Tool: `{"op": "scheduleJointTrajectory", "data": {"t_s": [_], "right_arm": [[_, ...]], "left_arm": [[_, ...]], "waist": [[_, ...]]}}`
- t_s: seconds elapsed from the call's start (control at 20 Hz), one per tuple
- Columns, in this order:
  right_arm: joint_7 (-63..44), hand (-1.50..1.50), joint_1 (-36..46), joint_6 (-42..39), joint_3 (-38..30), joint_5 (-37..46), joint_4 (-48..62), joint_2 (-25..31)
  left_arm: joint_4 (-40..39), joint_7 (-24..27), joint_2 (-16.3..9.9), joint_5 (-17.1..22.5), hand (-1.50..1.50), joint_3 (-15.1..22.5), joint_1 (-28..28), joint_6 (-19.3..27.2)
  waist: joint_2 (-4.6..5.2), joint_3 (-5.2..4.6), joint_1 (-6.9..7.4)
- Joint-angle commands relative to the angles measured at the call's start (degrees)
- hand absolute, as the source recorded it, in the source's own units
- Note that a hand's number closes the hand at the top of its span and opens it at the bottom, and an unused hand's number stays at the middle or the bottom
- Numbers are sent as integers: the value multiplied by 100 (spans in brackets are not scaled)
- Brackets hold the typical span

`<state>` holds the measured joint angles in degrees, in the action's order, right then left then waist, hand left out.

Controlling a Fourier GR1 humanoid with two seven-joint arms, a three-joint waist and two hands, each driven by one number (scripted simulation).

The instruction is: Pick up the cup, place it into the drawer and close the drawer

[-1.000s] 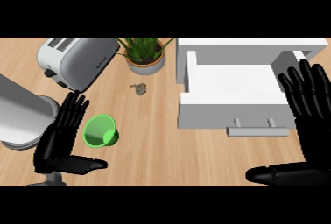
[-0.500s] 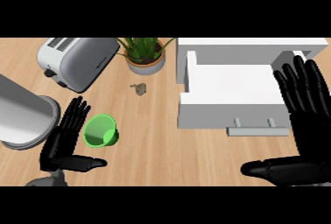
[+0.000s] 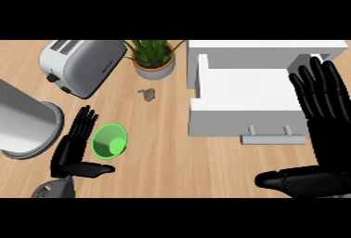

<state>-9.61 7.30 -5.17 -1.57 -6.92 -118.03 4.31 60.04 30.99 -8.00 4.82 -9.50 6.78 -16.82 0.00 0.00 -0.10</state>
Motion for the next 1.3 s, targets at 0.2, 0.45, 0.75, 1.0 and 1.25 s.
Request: {"op": "scheduleJointTrajectory", "data": {"t_s": [0.2, 0.45, 0.75, 1.0, 1.25], "right_arm": [[217, -150, -1, -99, 101, 102, 224, -41], [-145, -150, -43, -86, 6, -126, -112, -3], [-44, -150, -367, -163, 124, 4, -382, -28], [122, -150, -555, -236, 151, -53, -443, -89], [-245, -150, -1, -194, -130, -249, -224, 99]], "left_arm": [[-584, 599, -156, -2, -150, -86, -202, -191], [-2540, 1493, -218, -341, -150, -242, 994, 145], [-2414, 1522, -160, -371, -150, -54, 875, 78], [-3325, 2075, -242, -373, -150, -183, 1282, -116], [-3467, 2069, -127, -251, -150, -238, 1467, -87]], "waist": [[-2, 0, 23], [6, -3, -21], [-1, -1, -5], [5, -3, -27], [5, -3, -13]]}}
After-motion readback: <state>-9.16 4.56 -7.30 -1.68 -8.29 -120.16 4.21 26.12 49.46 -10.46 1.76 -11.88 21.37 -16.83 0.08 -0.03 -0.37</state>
